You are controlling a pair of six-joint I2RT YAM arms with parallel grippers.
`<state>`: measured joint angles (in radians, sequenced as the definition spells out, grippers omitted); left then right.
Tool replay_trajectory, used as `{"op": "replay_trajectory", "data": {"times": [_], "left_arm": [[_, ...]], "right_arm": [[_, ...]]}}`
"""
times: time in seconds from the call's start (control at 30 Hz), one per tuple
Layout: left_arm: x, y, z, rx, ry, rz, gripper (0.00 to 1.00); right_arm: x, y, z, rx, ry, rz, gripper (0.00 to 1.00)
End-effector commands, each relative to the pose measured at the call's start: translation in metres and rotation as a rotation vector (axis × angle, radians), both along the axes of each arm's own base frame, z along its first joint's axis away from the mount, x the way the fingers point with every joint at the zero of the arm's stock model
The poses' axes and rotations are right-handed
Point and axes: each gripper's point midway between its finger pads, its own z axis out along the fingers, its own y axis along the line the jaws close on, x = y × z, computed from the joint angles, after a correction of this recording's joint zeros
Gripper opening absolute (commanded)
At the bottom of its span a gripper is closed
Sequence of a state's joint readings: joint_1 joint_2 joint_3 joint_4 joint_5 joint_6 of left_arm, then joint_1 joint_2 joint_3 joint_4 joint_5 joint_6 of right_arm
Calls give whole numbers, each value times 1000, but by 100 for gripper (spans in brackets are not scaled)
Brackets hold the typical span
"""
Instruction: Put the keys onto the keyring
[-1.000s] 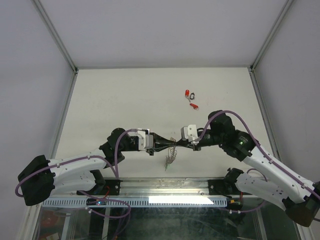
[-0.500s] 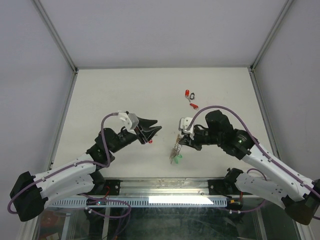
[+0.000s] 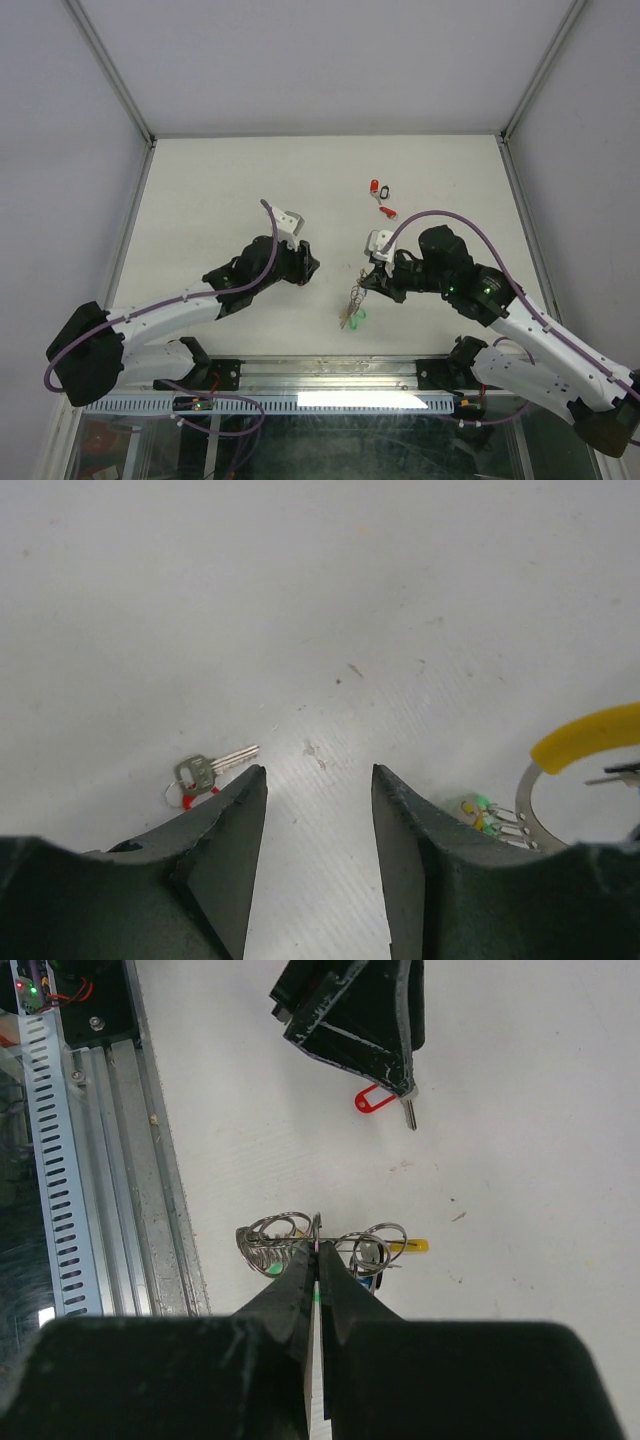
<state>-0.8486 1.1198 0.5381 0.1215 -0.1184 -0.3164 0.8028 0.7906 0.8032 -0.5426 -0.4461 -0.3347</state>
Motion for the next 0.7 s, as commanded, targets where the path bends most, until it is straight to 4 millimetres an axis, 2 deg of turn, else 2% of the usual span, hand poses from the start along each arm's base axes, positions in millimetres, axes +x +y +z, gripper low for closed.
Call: {"op": "replay_trajectory", "data": {"times": [0.0, 0.23, 0.43, 0.53, 0.67], "left_arm": [[23, 18, -4, 13, 132, 234, 46], [36, 35, -19, -122, 257, 223, 49], [44, 46, -30, -76, 236, 214, 50], [43, 48, -48, -24, 245, 182, 47], [41, 48, -72, 14, 290, 126, 48]], "right_arm": [[9, 8, 21, 79, -42, -33, 0], [8, 11, 24, 110, -24, -40, 0], [15, 9, 16, 73, -21, -76, 0], [13, 10, 15, 70, -10, -57, 0], [11, 13, 16, 72, -1, -41, 0]]}}
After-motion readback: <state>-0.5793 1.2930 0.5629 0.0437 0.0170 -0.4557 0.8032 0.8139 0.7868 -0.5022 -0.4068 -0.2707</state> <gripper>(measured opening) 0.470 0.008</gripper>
